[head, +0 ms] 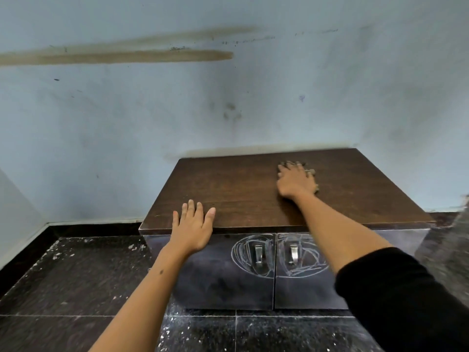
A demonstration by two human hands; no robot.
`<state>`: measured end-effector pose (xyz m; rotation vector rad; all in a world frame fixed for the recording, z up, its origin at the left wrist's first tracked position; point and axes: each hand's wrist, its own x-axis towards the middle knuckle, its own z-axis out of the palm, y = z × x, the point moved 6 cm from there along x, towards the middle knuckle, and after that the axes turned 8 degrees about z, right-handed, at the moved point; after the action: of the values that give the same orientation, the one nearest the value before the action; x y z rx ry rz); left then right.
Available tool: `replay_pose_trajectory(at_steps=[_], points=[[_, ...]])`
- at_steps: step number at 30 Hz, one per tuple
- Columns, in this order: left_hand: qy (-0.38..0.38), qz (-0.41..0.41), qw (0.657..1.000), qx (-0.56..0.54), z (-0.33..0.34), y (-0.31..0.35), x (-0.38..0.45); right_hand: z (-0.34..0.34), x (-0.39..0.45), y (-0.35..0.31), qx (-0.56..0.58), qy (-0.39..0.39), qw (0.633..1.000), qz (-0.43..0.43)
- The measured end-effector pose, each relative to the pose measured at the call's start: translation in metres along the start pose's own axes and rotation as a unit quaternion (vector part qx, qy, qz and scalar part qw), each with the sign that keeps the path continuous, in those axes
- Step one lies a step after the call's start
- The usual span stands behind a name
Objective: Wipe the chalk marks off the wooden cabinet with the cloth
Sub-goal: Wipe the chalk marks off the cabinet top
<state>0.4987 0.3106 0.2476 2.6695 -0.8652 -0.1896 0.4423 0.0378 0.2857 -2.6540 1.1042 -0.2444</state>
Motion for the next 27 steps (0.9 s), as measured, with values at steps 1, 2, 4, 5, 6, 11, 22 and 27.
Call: replay_pose_trajectory(at_steps=[1, 2, 4, 5, 6, 11, 22, 27], points=[[-0.001, 0.005, 1.0, 0.012, 0.001, 0.0, -0.002, -0.009, -0.001, 0.028, -0.001, 0.009, 1.0, 0.023], [-0.002, 0.011, 1.0, 0.02, 0.001, 0.0, -0.005, -0.019, -0.005, 0.055, -0.005, 0.018, 0.999, 0.046], [-0.009, 0.023, 0.999, 0.034, 0.0, -0.001, -0.013, -0.037, -0.016, 0.109, -0.012, 0.036, 0.995, 0.096], [-0.014, 0.028, 0.999, 0.039, -0.001, -0.002, -0.017, -0.045, -0.024, 0.132, -0.01, 0.045, 0.992, 0.122], [-0.019, 0.031, 0.998, 0.041, -0.002, -0.002, -0.021, -0.051, -0.033, 0.149, -0.006, 0.05, 0.989, 0.142], [-0.031, 0.012, 0.999, 0.007, -0.005, 0.011, -0.036, -0.046, -0.077, 0.136, -0.031, 0.056, 0.979, 0.193], [0.066, 0.046, 0.988, -0.132, 0.0, 0.064, -0.05, 0.028, -0.154, -0.083, -0.031, 0.011, 0.969, -0.246], [0.027, 0.065, 0.993, -0.095, 0.019, 0.079, -0.058, 0.005, -0.13, 0.002, 0.008, 0.041, 0.986, -0.162]])
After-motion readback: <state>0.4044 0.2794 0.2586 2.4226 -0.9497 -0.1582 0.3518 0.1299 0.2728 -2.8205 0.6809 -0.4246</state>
